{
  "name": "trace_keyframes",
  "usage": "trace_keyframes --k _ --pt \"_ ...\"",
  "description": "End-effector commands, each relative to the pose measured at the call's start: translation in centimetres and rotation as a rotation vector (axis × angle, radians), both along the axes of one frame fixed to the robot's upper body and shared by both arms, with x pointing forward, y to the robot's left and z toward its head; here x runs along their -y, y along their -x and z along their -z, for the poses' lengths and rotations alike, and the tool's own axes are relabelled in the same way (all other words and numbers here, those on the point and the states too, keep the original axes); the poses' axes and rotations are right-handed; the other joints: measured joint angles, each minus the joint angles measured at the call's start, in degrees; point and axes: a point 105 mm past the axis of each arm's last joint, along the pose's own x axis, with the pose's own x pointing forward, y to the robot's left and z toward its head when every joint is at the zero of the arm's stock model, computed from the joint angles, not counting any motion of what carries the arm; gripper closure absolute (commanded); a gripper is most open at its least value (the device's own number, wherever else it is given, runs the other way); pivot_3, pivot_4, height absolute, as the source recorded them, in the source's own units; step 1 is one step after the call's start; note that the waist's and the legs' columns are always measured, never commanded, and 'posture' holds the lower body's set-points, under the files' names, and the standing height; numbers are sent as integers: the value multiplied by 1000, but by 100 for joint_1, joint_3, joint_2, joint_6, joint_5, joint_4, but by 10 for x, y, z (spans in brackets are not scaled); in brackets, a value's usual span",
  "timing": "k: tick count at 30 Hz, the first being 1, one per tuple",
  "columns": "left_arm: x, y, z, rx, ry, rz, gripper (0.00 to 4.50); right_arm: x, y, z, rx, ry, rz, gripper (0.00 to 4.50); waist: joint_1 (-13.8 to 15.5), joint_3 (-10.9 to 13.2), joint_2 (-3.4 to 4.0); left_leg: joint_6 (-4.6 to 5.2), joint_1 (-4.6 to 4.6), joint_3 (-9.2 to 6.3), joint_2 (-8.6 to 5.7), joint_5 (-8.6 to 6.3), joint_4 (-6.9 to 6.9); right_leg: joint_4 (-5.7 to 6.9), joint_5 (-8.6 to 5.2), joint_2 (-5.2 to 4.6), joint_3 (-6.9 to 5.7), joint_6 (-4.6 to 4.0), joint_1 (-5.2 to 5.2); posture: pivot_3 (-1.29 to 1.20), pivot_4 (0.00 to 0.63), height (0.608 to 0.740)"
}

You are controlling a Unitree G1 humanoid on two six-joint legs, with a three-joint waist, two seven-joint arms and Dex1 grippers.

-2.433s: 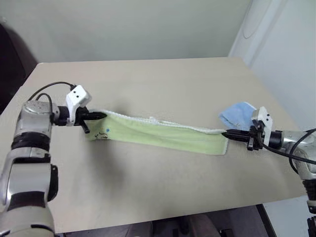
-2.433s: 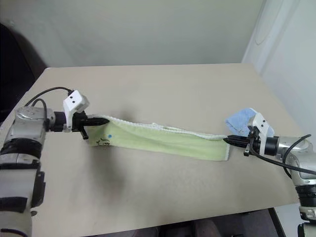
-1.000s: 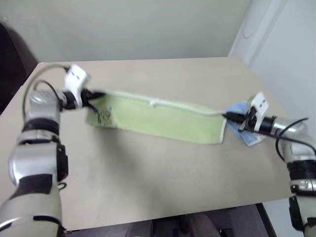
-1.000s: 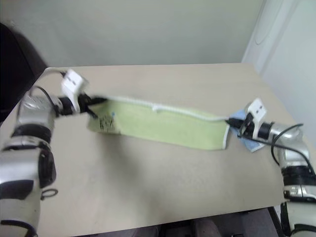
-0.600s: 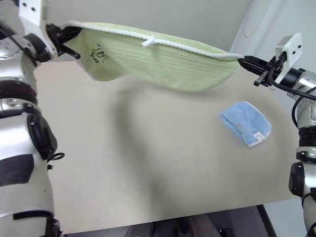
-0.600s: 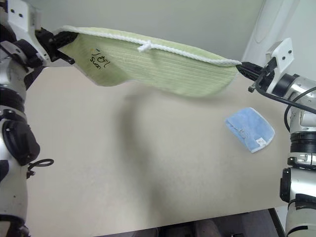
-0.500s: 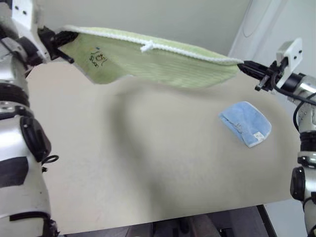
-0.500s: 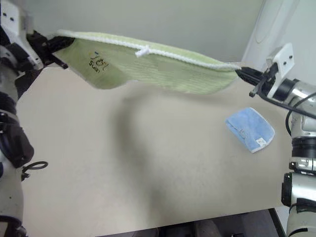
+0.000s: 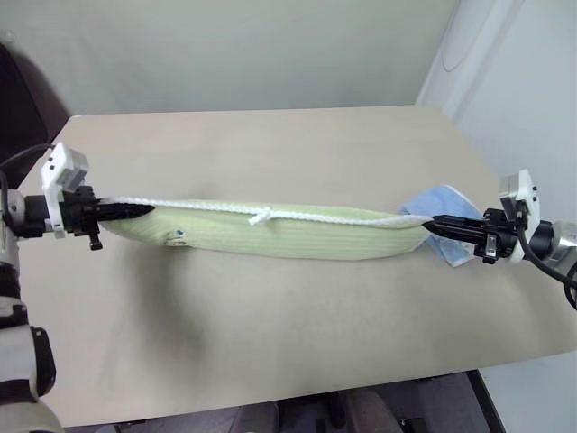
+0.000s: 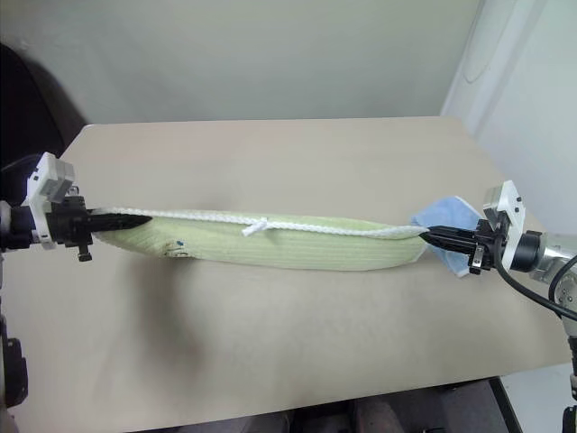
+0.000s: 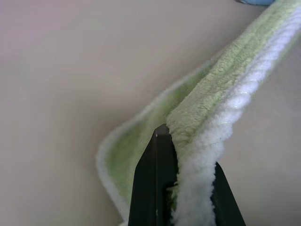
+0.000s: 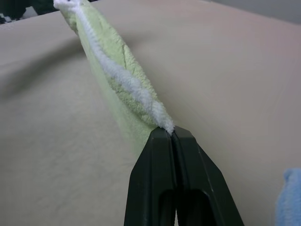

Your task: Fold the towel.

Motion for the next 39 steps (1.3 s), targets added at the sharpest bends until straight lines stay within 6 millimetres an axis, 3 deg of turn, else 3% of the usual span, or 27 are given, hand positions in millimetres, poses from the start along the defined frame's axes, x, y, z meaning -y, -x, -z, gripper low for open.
trace_keyframes --k 1,4,9,12,16,19,23,26,35,39 --pt "-1 3 -16 51 -19 9 4479 2 1 -5 20 18 -11 4500 0 -1 2 -3 0 -1 0 -2 0 0 0 0 0 0 -1 0 150 740" --pt "-5 -18 -4 92 -91 -92 4479 3 -17 10 28 79 54 4500 1 -8 10 -4 3 -1 0 -8 -1 0 0 -1 0 -1 -2 0 150 740" --pt "7 -55 19 99 -222 -189 4479 9 -54 40 20 178 188 4500 8 -8 12 1 7 -3 -1 -6 4 2 30 -3 -1 -47 -2 0 150 740" --pt "15 -67 38 79 -318 -197 4479 5 -57 48 -7 175 169 4500 6 -7 13 5 5 -2 -1 -9 0 1 37 -4 -2 -50 -3 0 150 740" --pt "25 -74 48 54 -311 -183 4479 1 -52 52 -16 177 130 4500 5 -7 12 6 2 0 -2 -11 -10 -8 34 -4 -4 -43 -3 0 150 740" --pt "31 -70 50 18 -270 -135 4479 -1 -39 43 -23 116 87 4500 5 -7 12 6 2 1 -4 -11 -7 -13 35 -4 -5 -43 3 0 150 740" --pt "33 -45 46 -96 -157 24 4479 -5 -13 31 -53 45 1 4500 6 -7 13 6 2 2 -6 -9 -5 -10 25 -2 -5 -28 6 0 150 740" --pt "28 -28 43 -160 -128 90 4479 -6 0 35 -96 50 -28 4500 4 -7 12 5 1 1 -5 -9 -1 -10 3 -1 -5 6 7 0 150 740" --pt "18 -17 55 -212 -236 98 4479 -12 9 65 -190 124 -56 4500 11 -8 13 5 2 0 -2 -10 0 -9 0 -2 -2 9 5 0 150 740" --pt "21 -31 58 -149 -243 27 4479 -12 -6 71 -161 142 8 4500 14 -8 14 5 3 -1 -2 -10 1 -8 1 -3 -2 7 6 0 150 740"
